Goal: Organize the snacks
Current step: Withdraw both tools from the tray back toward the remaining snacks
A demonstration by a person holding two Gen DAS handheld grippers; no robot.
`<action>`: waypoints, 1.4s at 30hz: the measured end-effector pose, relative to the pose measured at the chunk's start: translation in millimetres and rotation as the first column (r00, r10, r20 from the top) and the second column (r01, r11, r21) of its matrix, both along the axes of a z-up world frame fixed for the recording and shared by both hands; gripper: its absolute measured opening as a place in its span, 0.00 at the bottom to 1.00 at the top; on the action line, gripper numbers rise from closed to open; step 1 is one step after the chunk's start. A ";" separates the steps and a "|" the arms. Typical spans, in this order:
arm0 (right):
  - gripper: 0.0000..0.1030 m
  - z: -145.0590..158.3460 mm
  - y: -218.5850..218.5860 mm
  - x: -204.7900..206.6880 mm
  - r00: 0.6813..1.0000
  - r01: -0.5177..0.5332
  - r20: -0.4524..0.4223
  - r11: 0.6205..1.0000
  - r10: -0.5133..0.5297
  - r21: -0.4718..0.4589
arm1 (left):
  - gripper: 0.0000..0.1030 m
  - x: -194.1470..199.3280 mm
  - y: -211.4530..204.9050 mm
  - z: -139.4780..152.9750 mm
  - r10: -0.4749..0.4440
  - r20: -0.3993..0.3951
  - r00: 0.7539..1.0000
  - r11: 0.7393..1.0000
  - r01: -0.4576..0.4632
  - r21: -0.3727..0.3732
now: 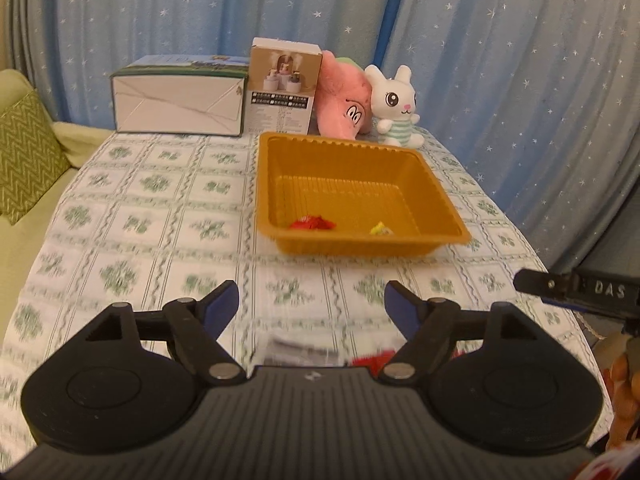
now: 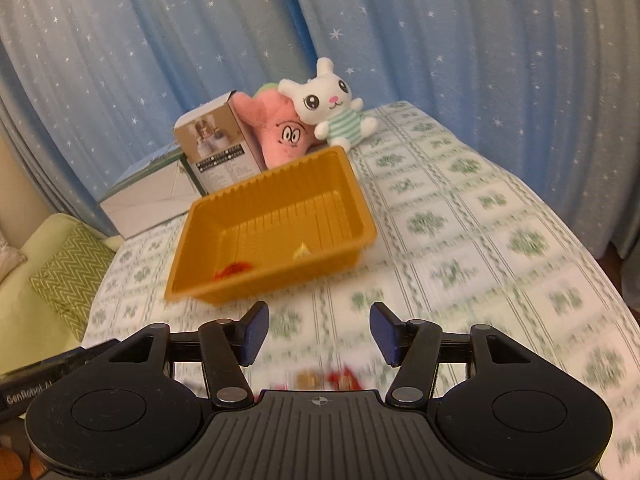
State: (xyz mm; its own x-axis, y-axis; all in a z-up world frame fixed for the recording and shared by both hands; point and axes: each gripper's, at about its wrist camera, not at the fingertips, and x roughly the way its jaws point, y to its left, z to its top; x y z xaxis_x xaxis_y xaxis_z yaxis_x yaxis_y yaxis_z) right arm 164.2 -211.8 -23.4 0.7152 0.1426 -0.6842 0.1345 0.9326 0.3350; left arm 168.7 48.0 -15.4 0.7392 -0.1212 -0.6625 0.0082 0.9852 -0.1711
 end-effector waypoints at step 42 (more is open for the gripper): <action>0.60 -31.1 7.9 -89.8 0.996 0.005 -0.087 0.999 -0.008 -0.038 | 0.70 -77.1 6.3 -55.5 -0.001 -0.124 0.992 0.996 0.013 0.093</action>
State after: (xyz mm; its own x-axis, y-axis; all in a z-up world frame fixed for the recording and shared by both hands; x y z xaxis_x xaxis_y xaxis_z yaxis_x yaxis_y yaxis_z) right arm 74.3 -203.9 -54.5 0.6536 0.1111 -0.7487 0.1678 0.9433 0.2864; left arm 91.6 54.3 -71.0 0.6502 -0.0590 -0.7575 -0.0004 0.9970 -0.0780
